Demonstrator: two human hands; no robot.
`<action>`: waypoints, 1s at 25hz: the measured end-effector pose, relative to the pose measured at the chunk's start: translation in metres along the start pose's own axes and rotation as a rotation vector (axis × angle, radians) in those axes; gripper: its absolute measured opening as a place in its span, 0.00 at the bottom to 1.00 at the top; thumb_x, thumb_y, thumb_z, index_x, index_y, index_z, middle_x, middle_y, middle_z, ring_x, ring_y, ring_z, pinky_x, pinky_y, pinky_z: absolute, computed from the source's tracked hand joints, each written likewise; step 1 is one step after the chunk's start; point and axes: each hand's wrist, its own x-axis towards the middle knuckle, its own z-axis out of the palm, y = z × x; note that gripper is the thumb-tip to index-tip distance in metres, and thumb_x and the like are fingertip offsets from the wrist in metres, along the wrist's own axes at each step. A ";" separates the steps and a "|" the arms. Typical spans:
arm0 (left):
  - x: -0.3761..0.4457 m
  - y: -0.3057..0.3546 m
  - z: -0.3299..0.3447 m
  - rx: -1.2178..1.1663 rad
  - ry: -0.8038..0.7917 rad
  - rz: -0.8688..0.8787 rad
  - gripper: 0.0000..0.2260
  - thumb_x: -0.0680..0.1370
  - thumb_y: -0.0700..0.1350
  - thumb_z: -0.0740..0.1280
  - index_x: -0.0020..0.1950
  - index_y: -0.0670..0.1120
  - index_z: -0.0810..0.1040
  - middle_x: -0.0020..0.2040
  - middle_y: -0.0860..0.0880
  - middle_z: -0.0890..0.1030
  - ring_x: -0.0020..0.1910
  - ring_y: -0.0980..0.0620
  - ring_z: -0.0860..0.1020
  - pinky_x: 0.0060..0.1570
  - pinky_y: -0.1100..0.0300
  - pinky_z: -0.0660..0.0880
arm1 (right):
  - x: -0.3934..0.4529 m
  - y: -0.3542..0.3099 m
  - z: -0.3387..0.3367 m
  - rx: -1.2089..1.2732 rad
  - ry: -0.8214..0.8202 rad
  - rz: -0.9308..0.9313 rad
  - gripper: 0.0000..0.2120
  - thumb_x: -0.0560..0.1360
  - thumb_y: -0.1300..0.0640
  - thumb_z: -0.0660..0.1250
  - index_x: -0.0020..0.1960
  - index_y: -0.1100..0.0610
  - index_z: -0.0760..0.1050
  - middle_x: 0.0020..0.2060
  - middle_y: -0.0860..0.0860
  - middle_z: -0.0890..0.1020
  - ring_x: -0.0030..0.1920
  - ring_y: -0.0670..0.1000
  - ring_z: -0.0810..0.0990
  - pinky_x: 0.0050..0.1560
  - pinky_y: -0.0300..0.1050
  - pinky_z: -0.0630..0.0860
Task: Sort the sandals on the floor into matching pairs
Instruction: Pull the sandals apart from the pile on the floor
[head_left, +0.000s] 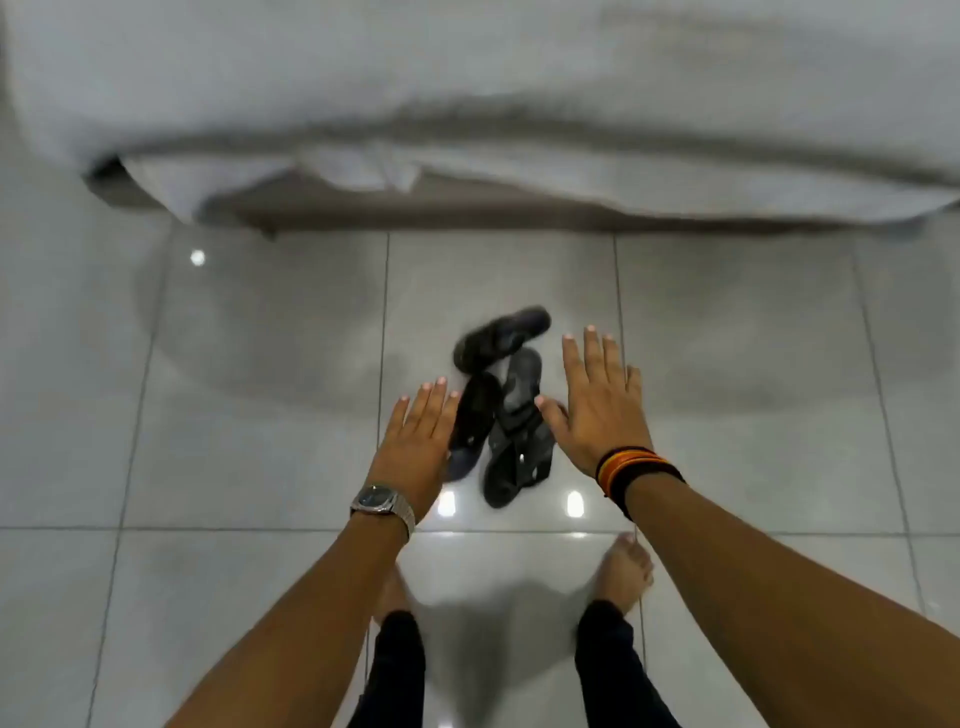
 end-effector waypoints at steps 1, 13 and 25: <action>0.002 -0.008 0.039 0.053 -0.042 0.006 0.36 0.79 0.39 0.65 0.82 0.43 0.48 0.83 0.41 0.49 0.82 0.43 0.49 0.80 0.46 0.46 | 0.002 0.003 0.042 0.006 -0.063 0.010 0.39 0.83 0.39 0.57 0.85 0.53 0.44 0.85 0.57 0.46 0.85 0.61 0.45 0.81 0.68 0.53; 0.141 -0.082 0.346 0.131 -0.245 0.156 0.48 0.72 0.47 0.76 0.83 0.45 0.47 0.83 0.41 0.45 0.81 0.39 0.47 0.78 0.42 0.52 | 0.080 0.042 0.401 0.173 -0.244 0.340 0.46 0.80 0.41 0.65 0.85 0.57 0.41 0.85 0.56 0.43 0.84 0.62 0.45 0.74 0.67 0.68; 0.216 -0.063 0.342 -0.029 -0.252 0.105 0.55 0.69 0.54 0.78 0.83 0.46 0.44 0.83 0.44 0.44 0.81 0.43 0.42 0.79 0.42 0.49 | -0.009 0.082 0.446 0.104 -0.325 0.455 0.52 0.76 0.47 0.72 0.84 0.55 0.39 0.83 0.63 0.40 0.84 0.64 0.48 0.75 0.64 0.68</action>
